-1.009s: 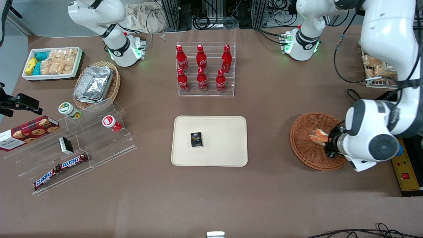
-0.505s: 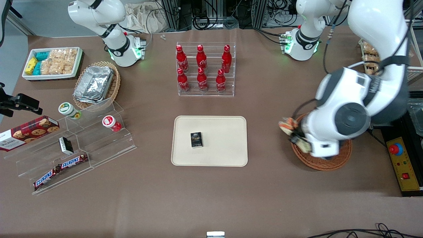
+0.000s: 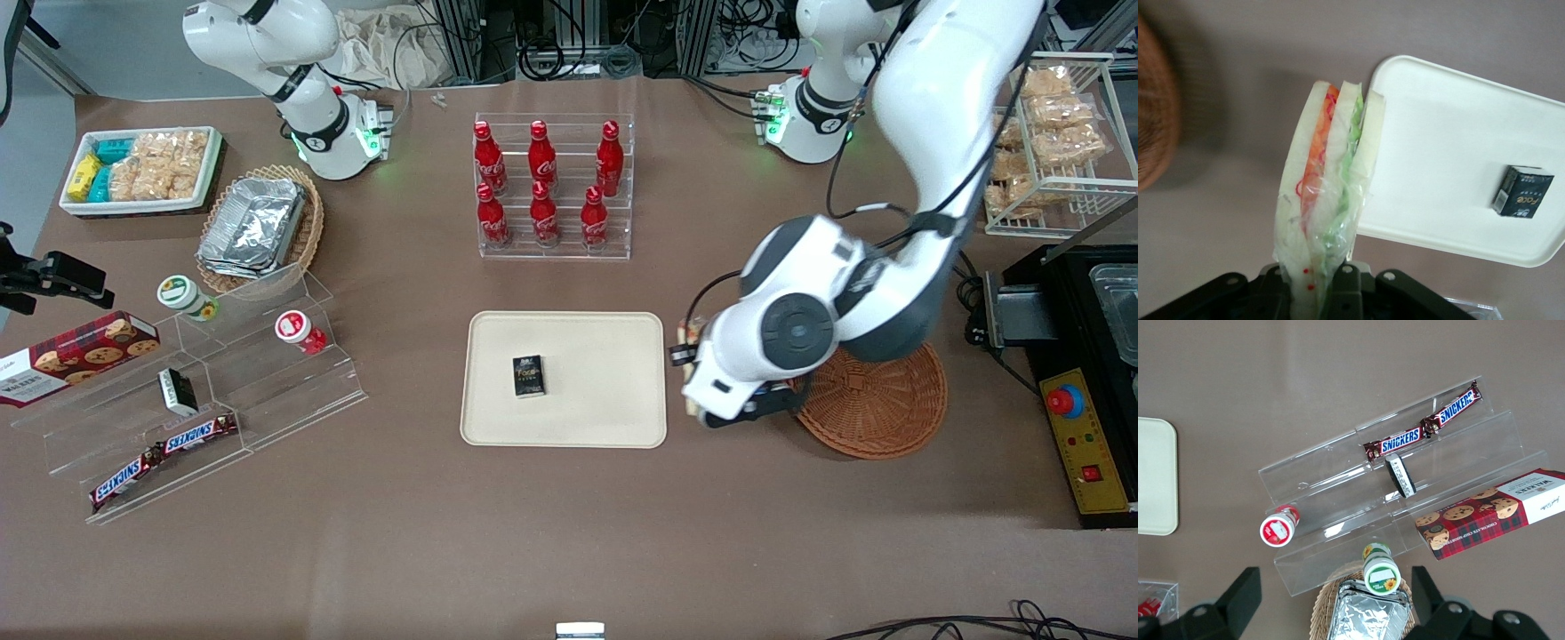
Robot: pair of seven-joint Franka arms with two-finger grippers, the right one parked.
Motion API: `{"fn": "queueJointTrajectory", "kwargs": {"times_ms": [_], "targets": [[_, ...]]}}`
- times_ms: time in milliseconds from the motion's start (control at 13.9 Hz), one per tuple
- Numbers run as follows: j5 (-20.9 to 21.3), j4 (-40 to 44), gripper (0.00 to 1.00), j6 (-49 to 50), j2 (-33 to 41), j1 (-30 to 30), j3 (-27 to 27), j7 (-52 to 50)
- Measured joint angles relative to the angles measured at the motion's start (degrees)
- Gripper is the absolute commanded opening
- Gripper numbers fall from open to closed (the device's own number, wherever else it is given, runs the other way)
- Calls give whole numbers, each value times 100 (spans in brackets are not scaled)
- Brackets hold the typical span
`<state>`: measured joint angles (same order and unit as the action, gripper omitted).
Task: Place sandwich from basket to tray
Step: 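Lift the sandwich out of the basket and carry it toward the white tray, then lower the sandwich onto the white tray beside the black box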
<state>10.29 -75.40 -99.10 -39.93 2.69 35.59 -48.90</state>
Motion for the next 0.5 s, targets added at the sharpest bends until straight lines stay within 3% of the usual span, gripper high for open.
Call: {"fn": "queueJointTrajectory", "kwargs": {"times_ms": [360, 505], "targets": [[34, -54, 0, -1133, -521, 403, -148, -323], [278, -105, 0, -1378, -653, 520, -188, -602]]}}
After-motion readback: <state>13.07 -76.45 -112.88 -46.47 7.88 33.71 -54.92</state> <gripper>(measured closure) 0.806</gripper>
